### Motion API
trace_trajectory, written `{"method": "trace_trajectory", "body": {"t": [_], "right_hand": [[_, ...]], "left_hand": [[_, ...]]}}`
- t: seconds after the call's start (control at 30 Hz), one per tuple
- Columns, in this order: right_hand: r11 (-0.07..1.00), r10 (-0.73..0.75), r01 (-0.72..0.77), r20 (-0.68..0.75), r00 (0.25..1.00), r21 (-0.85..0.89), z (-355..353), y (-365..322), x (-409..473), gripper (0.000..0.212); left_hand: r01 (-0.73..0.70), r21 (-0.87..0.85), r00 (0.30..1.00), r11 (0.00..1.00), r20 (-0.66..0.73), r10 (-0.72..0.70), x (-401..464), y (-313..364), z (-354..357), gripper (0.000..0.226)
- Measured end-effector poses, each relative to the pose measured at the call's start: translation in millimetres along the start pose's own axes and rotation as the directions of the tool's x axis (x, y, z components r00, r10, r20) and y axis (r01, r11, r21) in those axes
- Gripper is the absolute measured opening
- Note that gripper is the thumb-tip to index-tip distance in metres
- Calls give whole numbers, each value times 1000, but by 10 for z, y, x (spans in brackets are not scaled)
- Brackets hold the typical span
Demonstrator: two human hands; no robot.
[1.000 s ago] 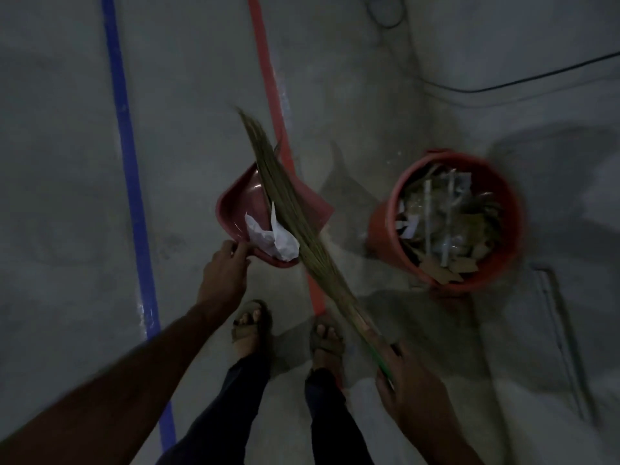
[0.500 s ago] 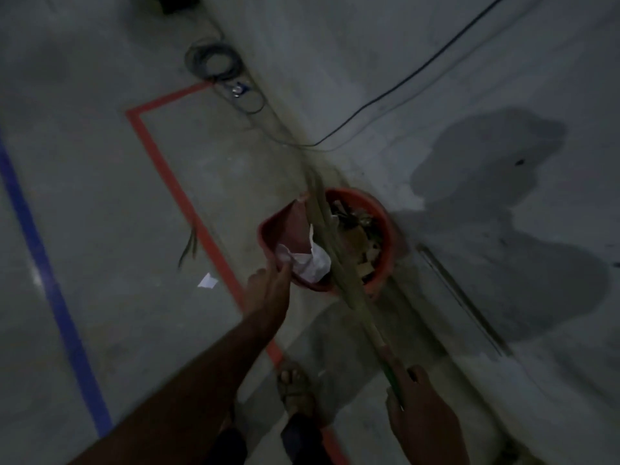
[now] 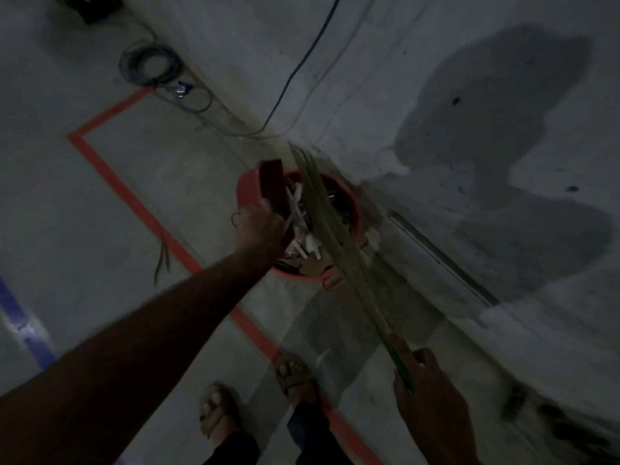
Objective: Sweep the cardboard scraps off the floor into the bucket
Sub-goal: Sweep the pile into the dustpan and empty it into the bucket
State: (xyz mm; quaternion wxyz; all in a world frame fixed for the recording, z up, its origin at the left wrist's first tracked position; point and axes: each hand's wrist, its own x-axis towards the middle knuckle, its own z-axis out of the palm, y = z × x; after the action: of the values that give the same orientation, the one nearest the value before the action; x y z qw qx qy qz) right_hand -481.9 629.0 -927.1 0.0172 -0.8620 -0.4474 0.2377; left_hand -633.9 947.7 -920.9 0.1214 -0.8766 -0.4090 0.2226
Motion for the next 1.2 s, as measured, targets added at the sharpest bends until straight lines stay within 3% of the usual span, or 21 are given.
{"method": "trace_trajectory", "body": {"t": [0.1, 0.23, 0.37, 0.53, 0.7, 0.8, 0.9, 1.0, 1.13, 1.2], "right_hand": [[1000, -17, 17, -18, 1000, 14, -8, 26, -46, 86], [998, 12, -9, -53, 999, 59, 60, 48, -113, 89], [987, -1, 16, -90, 996, 161, 154, -14, -263, 87], [971, -133, 179, -263, 956, 160, 207, -71, -371, 69], [956, -44, 96, -191, 981, 277, 325, -189, -433, 74], [961, -42, 76, -130, 991, 267, 368, -227, -357, 73], [990, -56, 59, -24, 998, 128, 499, -209, -152, 91], [994, -36, 30, 55, 998, 102, 576, -255, 73, 70], [994, -34, 32, 15, 999, 109, 518, -293, -7, 68], [991, -101, 109, -100, 990, 72, 471, -236, -150, 67]], "left_hand": [[5, 44, 1000, 999, 8, -5, 19, -35, -6, 29], [35, -5, 999, 999, -22, -35, -33, -66, 24, 25], [32, -143, 994, 989, -100, -46, -192, -112, 216, 30], [48, -247, 984, 968, -154, -88, -475, -183, 483, 31], [92, -416, 935, 905, -278, -223, -797, -274, 754, 48], [167, -493, 926, 854, -219, -308, -944, -297, 953, 51], [232, -554, 928, 799, -119, -352, -1094, -309, 1163, 48], [261, -570, 925, 779, -84, -371, -1289, -276, 1331, 50], [313, -604, 912, 733, -24, -409, -1565, -241, 1505, 50], [351, -624, 900, 698, 19, -435, -1690, -238, 1607, 51]]}}
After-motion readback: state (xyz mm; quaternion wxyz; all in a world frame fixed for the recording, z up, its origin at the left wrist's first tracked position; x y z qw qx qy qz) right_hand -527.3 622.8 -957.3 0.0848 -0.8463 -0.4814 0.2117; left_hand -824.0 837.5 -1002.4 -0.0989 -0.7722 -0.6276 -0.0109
